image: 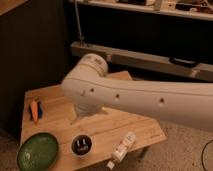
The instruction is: Move the arm in a circular motion
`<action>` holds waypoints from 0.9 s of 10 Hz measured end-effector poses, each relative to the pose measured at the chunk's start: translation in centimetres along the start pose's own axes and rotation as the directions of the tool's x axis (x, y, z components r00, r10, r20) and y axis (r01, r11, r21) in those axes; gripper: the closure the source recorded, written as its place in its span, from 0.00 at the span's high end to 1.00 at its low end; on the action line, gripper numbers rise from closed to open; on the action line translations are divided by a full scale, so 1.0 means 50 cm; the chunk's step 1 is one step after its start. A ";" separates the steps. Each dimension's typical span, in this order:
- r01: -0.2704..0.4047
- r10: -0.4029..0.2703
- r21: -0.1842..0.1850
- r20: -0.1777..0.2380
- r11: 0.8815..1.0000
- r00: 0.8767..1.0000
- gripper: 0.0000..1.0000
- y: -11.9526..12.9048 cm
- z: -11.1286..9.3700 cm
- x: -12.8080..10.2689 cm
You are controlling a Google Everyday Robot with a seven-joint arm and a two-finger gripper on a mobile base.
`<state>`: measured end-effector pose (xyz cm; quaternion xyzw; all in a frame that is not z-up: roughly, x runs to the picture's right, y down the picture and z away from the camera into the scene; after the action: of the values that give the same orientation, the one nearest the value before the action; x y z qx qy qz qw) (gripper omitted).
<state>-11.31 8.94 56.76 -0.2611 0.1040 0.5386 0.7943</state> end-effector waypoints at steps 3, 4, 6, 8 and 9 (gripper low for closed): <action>0.140 -0.140 -0.035 0.003 0.990 0.990 0.80 0.079 0.011 -0.117; 0.167 -0.167 -0.040 0.009 0.985 0.986 0.80 0.093 0.017 -0.157; 0.216 -0.215 -0.029 0.021 0.976 0.976 0.80 0.108 0.046 -0.282; 0.203 -0.203 0.013 0.015 0.979 0.979 0.80 0.070 0.078 -0.386; 0.186 -0.186 0.031 0.011 0.982 0.982 0.80 0.047 0.090 -0.421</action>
<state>-22.37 -4.86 69.24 -0.2542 0.0817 0.4622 0.8456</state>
